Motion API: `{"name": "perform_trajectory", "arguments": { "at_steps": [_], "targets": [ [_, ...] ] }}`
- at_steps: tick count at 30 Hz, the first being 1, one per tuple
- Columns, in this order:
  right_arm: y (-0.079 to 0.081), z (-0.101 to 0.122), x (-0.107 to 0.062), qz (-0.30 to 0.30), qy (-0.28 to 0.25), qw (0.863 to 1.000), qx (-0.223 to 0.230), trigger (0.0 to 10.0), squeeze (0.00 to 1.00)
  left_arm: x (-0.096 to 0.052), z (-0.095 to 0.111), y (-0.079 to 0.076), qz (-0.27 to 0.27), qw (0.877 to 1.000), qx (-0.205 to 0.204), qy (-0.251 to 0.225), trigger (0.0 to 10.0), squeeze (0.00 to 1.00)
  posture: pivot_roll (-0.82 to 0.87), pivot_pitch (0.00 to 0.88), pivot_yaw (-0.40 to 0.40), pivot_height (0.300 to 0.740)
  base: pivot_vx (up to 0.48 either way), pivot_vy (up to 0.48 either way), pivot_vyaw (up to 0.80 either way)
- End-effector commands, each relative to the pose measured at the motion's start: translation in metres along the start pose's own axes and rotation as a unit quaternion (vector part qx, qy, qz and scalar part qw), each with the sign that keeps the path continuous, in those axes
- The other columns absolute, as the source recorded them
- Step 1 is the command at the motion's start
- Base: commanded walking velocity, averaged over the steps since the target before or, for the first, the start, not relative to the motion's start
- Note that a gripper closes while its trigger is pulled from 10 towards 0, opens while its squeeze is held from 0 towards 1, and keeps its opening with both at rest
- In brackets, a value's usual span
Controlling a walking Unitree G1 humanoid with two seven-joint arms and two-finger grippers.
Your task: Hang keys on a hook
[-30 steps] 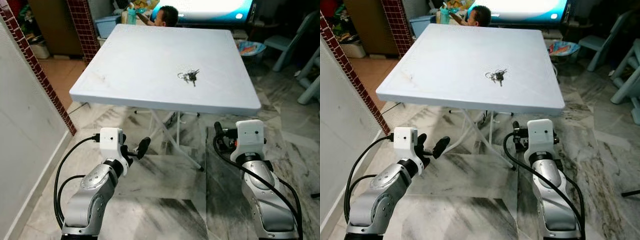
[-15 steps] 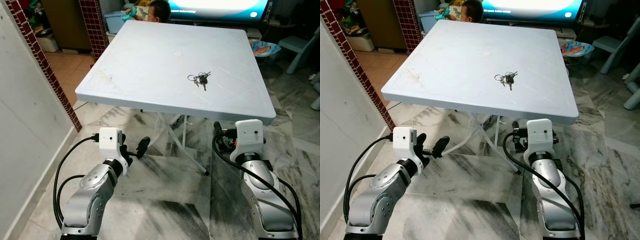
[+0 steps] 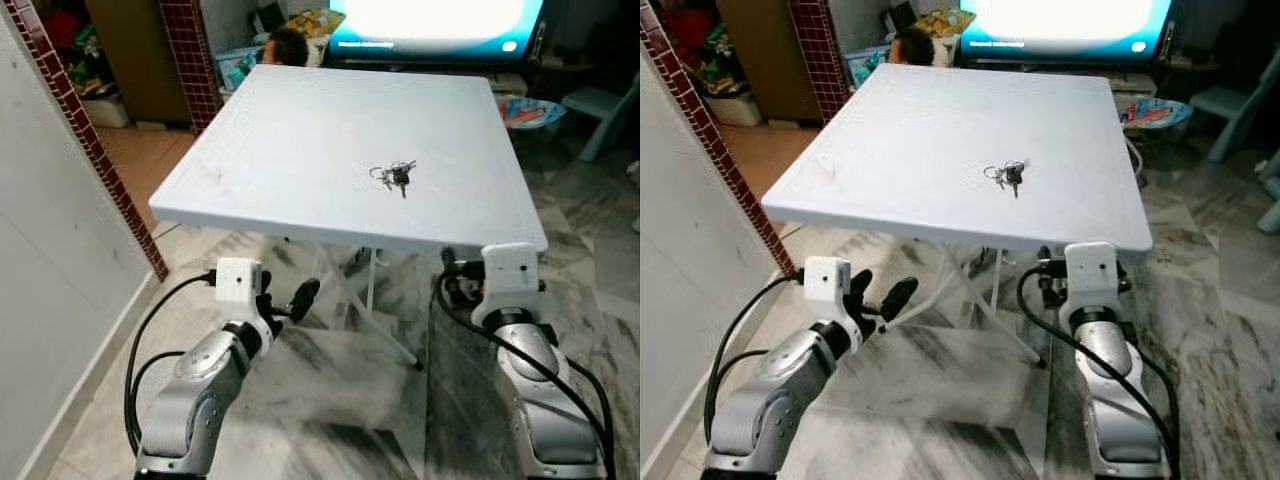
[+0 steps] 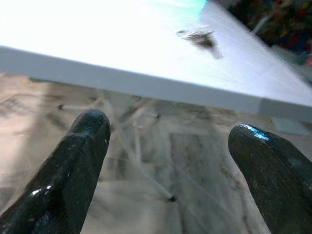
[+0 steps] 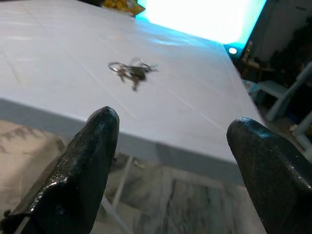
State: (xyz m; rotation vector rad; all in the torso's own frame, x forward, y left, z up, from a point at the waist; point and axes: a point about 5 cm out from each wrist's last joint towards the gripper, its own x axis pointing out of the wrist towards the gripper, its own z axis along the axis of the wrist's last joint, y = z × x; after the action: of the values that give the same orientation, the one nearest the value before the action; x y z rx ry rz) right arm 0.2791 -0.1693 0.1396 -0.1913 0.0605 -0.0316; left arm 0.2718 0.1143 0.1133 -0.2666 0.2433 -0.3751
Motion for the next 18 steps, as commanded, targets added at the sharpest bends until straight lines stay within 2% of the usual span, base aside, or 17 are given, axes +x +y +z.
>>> {"name": "perform_trajectory", "arguments": {
  "at_steps": [1,18],
  "targets": [
    [-0.0014,0.0018,0.0012,-0.003,-0.001,1.0,0.0,10.0,0.0,-0.0003,0.0025,0.0012,0.002,1.0,0.001,-0.002,10.0,0.0,-0.06,0.073,0.018,0.74,0.33,0.0,0.0],
    [-0.0054,0.0007,0.0023,-0.008,0.0,1.0,0.0,10.0,0.0,-0.0009,0.0011,0.0,-0.002,1.0,0.002,0.001,10.0,0.0,-0.06,0.073,0.021,0.74,0.33,0.0,0.0]
  ]
}}
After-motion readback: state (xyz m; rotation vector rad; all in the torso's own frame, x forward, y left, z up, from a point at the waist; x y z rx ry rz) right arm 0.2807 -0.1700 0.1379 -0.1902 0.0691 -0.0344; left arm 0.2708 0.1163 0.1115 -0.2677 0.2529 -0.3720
